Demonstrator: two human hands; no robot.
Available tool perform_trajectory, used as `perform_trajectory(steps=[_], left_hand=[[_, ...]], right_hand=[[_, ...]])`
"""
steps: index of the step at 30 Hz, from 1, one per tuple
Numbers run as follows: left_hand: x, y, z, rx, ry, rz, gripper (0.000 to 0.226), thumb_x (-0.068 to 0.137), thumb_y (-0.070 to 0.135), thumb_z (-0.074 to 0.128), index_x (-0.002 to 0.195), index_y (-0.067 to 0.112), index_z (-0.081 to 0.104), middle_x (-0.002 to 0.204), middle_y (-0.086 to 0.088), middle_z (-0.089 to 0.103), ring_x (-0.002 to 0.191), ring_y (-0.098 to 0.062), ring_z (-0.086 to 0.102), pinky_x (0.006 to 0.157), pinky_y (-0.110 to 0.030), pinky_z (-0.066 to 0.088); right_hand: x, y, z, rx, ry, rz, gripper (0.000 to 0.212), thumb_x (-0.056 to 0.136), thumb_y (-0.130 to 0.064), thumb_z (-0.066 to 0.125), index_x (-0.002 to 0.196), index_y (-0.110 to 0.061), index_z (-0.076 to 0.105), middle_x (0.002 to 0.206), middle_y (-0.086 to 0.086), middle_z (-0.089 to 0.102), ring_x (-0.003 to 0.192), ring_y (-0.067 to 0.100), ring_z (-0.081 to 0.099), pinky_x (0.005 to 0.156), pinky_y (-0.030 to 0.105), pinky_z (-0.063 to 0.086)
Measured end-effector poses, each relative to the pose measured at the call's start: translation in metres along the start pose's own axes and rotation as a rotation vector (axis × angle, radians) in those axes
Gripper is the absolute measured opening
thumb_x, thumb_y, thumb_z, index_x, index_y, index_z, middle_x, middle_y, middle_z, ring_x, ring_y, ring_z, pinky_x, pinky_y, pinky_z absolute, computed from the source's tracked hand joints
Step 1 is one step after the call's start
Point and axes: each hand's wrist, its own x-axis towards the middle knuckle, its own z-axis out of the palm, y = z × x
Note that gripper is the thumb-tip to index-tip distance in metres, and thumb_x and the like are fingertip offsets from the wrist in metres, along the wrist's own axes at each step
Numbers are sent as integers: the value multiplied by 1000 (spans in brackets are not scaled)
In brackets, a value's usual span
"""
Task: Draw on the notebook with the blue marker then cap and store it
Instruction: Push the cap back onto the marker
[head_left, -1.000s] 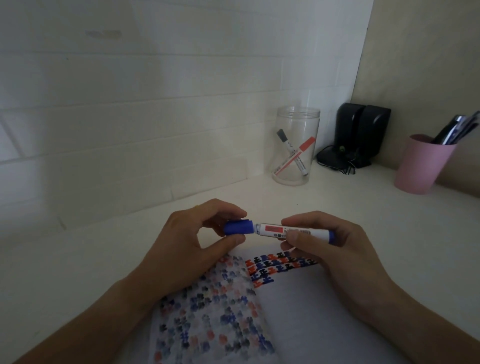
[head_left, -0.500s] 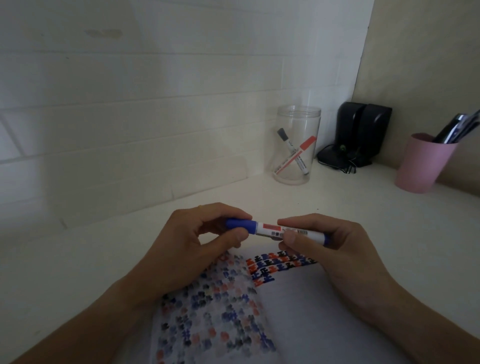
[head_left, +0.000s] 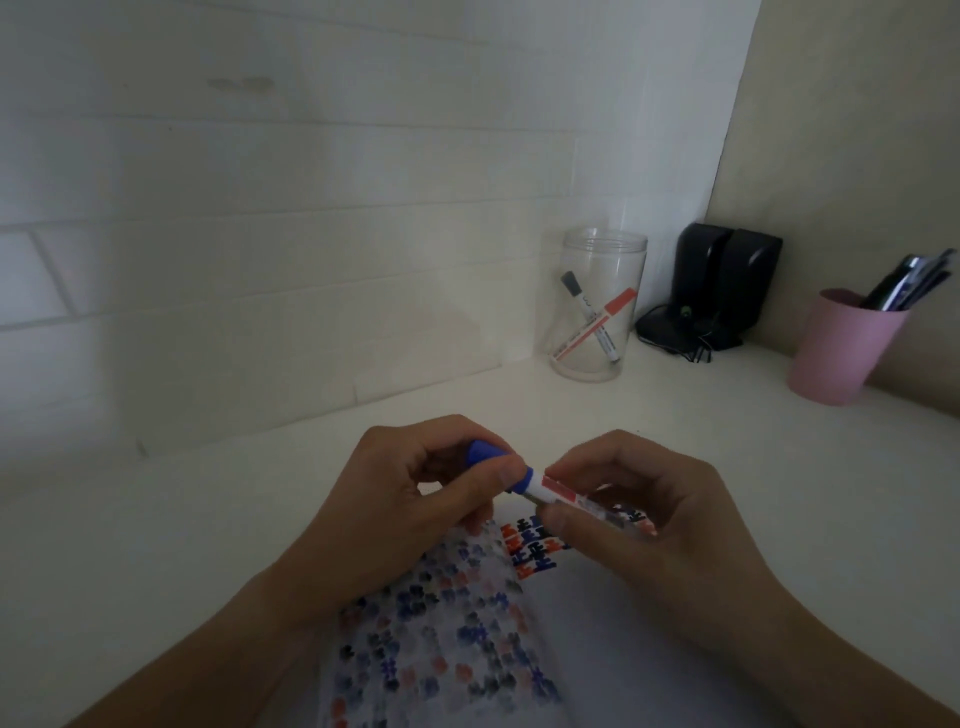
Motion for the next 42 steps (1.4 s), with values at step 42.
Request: perform_trajectory(steps=[42], left_hand=[[3,-27,-13,699,59,-23,50,102,53,28,139,35,55,123,13,65,115,-11,62,94,-34,50]], right_hand=[[254,14,-62,-751,350,101,50,86,-2,58,136,-9,60,135,10,65,124,25,60,99,28,45]])
